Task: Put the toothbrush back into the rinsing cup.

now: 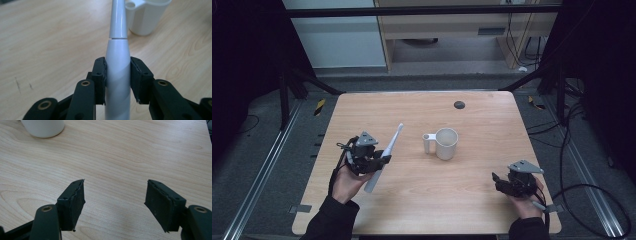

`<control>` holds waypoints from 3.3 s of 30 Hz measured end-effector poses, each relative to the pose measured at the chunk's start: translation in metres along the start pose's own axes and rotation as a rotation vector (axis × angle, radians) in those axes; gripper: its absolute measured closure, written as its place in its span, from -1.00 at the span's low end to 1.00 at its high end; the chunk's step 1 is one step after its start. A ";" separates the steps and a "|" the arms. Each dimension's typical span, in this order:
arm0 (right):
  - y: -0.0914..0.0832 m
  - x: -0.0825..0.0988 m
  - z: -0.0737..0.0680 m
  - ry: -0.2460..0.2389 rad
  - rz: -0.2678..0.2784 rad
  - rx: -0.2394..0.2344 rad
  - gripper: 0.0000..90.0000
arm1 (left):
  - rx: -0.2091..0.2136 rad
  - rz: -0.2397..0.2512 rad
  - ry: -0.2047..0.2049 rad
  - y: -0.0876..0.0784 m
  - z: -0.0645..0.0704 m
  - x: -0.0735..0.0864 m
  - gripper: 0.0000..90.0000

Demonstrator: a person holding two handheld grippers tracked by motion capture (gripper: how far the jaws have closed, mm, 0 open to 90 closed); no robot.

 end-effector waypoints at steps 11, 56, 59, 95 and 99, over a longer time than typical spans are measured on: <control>0.001 0.000 0.000 -0.006 0.006 0.002 -0.30 | -0.043 0.239 -0.026 -0.010 -0.006 -0.034 0.47; 0.004 -0.003 -0.004 -0.017 0.031 -0.006 -0.25 | 0.041 0.622 -0.079 0.024 0.029 -0.120 0.47; 0.004 -0.003 -0.003 -0.023 0.033 -0.003 -0.25 | 0.050 0.625 -0.074 0.028 0.033 -0.123 0.47; 0.005 -0.003 -0.003 -0.019 0.043 -0.016 -0.23 | 0.158 0.686 -0.063 0.061 0.086 -0.155 0.47; 0.005 -0.003 -0.003 -0.020 0.043 -0.015 -0.23 | 0.163 0.685 -0.066 0.065 0.088 -0.156 0.47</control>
Point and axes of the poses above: each handheld gripper's, and its own axes: y roughly forward along the jaws, x roughly out of its underside, z roughly to its right, the point moved 8 cm from there along y, roughly forward along the jaws, and after that the axes turned 11 degrees about -y, right-handed, at the moved point
